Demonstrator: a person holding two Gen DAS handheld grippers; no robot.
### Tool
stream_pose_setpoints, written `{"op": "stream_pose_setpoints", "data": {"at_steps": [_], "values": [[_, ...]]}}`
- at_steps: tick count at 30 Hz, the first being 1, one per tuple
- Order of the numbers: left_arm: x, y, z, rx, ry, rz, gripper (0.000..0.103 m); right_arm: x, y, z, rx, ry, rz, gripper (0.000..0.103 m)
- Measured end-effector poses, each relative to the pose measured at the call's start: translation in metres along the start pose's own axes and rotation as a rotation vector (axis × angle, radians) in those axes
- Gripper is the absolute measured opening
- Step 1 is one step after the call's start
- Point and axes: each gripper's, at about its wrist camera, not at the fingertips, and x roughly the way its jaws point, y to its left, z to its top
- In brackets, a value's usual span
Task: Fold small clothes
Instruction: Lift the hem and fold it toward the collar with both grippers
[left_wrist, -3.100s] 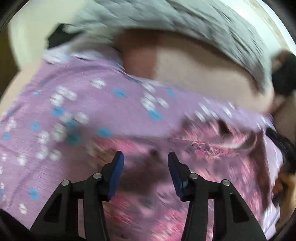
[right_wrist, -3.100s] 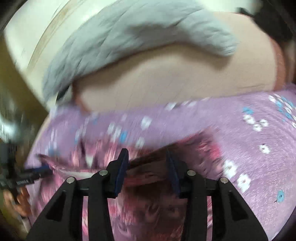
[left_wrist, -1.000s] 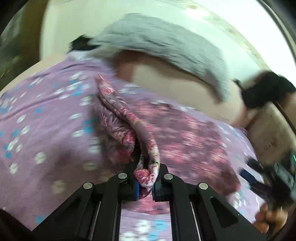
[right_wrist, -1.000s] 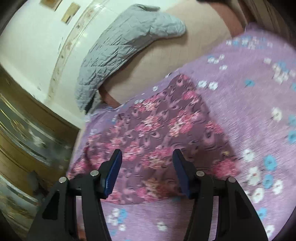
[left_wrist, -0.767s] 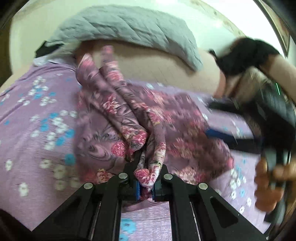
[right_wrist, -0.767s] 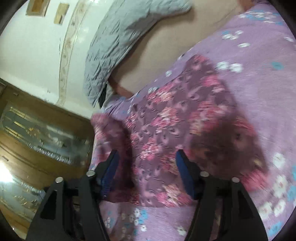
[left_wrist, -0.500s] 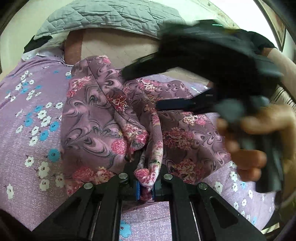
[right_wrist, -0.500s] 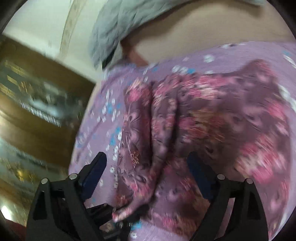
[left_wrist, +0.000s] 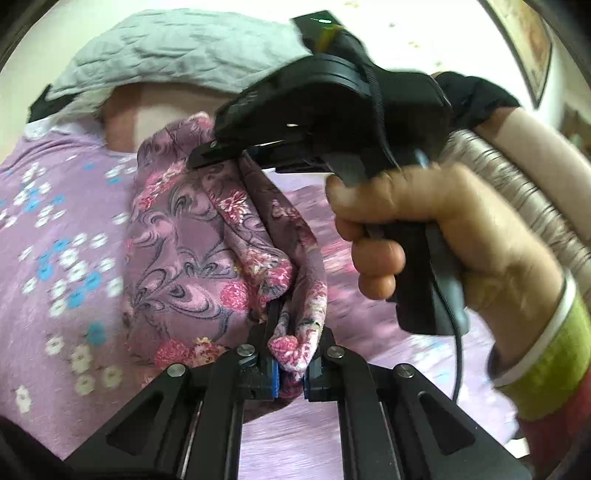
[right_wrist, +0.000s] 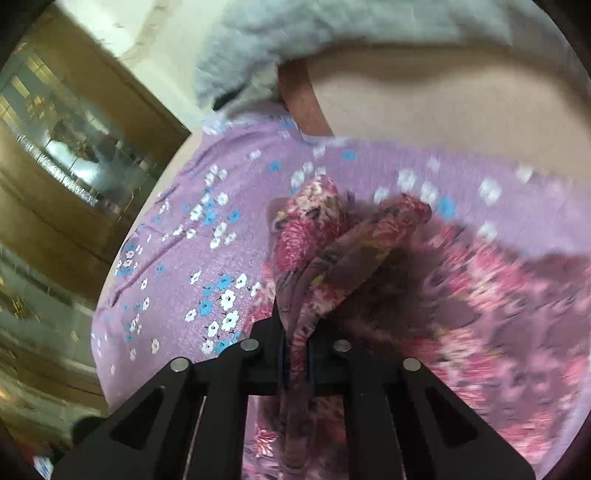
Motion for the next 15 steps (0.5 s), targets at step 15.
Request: {"op": "stream_pose_setpoints", "data": {"at_steps": [15], "values": [[0.116, -0.067, -0.003, -0.038, 0.176, -0.151, 0.006, -0.070, -0.168, -0.052, 0.193, -0.068, -0.104, 0.010]]}}
